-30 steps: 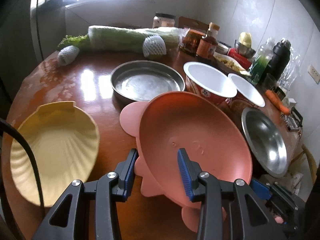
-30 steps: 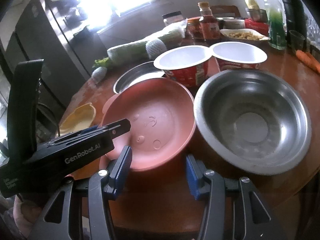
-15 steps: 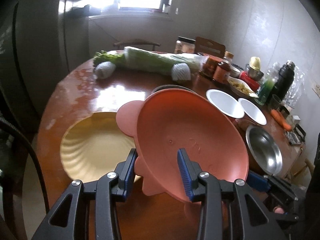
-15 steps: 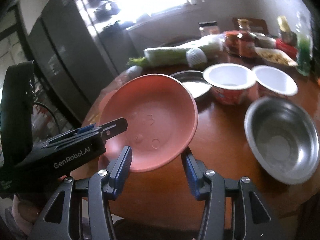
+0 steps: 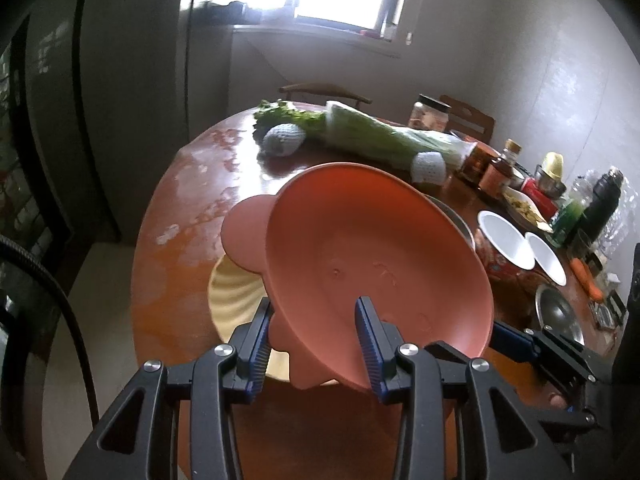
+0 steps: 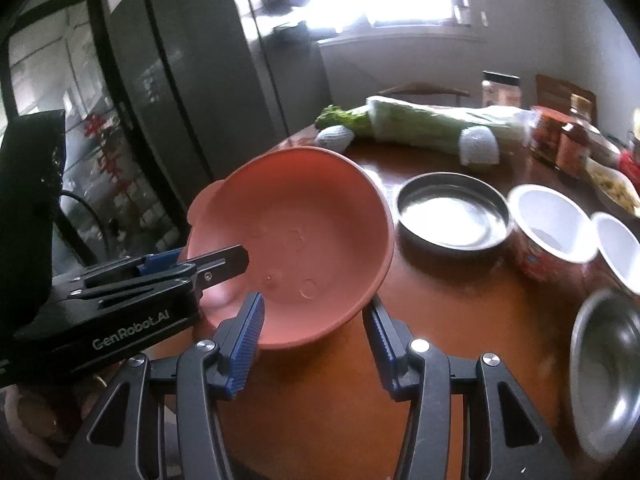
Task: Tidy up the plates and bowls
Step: 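Lift the pink plate with the left gripper and carry it over the shell plate, then lower the pink plate onto the shell plate and open the left gripper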
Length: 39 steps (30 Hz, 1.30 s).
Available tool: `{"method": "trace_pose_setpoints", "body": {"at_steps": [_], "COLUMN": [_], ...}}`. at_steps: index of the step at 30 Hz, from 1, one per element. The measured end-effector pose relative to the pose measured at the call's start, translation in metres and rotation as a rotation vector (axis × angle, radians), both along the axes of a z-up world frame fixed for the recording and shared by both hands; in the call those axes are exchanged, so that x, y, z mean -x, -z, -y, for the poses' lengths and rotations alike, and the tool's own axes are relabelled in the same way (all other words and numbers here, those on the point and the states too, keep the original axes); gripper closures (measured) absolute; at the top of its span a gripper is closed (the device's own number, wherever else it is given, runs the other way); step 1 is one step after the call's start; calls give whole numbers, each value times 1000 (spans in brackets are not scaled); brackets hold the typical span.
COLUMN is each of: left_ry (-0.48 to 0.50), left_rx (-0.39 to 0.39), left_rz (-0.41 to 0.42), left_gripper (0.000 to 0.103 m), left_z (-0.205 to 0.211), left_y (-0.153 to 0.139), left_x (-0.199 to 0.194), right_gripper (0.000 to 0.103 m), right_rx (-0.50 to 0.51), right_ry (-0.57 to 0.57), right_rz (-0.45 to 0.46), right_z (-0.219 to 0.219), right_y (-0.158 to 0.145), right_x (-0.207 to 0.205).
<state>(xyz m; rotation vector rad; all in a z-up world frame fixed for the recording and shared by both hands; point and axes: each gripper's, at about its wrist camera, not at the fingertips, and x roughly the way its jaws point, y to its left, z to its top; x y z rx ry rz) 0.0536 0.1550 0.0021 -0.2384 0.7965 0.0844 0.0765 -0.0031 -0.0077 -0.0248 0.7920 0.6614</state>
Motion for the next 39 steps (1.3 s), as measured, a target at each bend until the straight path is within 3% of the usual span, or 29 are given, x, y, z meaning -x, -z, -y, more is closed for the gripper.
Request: {"method": "trace_pose_setpoints", "body": {"at_steps": [16,39], "left_ry": [-53,-77], "left_rx": [12,-21], "left_rz": [-67,-82], "left_gripper": [62,62], "left_z": [-32,-35], "left_y": [30,25], "left_x": [-11,-6], "right_gripper": [50,50], "right_rx": [116,162], "right_ry": [-109,-173], "right_rz": [17,30], "right_z": [-47,-60], "right_y": [26,32], "right_x": [-23,-32]}}
